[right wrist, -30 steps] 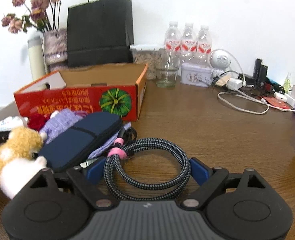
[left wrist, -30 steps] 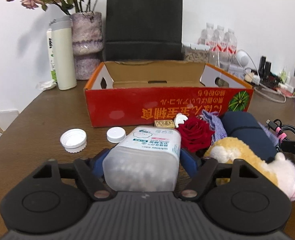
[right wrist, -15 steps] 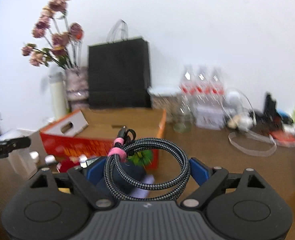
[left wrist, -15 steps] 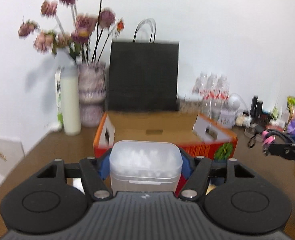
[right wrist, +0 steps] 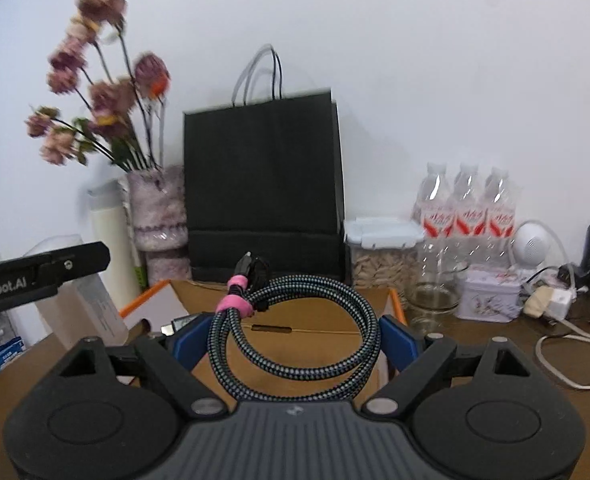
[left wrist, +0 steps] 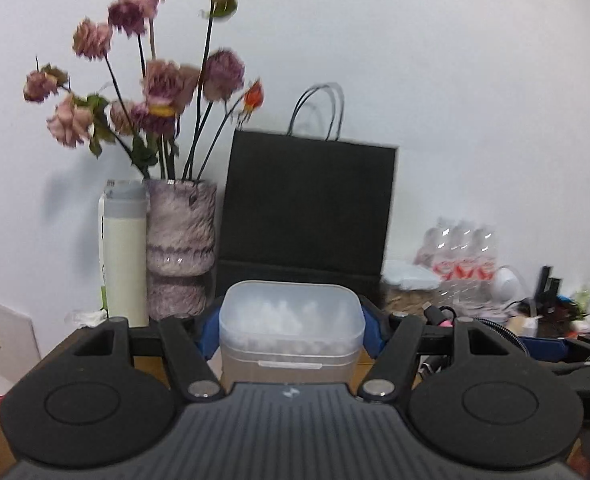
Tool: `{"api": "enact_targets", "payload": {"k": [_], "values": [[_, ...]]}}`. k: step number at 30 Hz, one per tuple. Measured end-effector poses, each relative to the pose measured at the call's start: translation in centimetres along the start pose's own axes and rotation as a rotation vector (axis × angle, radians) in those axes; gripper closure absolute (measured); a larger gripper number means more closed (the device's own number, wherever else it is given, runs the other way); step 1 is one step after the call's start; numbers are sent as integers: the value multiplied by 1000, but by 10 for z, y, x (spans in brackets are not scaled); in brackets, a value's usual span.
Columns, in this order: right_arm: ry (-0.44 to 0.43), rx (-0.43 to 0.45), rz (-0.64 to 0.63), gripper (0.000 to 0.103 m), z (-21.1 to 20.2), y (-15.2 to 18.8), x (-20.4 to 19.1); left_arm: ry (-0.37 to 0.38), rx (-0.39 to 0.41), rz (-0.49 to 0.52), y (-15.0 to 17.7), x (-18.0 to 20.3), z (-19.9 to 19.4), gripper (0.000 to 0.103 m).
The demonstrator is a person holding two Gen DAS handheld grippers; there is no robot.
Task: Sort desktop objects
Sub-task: 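Carry the container and cable over the cardboard box and open both grippers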
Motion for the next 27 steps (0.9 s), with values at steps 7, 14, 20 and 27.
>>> {"api": "enact_targets", "payload": {"k": [7, 14, 20, 27], "values": [[3, -104, -50, 15, 63, 19, -4, -19, -127, 50, 34, -6, 62, 37], [20, -192, -86, 14, 85, 37, -4, -52, -221, 53, 61, -17, 87, 36], [25, -245, -81, 12, 85, 49, -2, -84, -226, 81, 66, -19, 81, 0], [20, -172, -79, 2, 59, 32, -2, -95, -195, 55, 51, -21, 64, 0]]}}
Point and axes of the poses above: each gripper's, at about its wrist camera, not at the fingertips, and z roughly the way its jaws point, x to its right, y to its underside, the point moved 10 cm from there along z, roughly the way its jaws point, and after that the axes turned 4 degrees about -x, right-handed, at the moved point
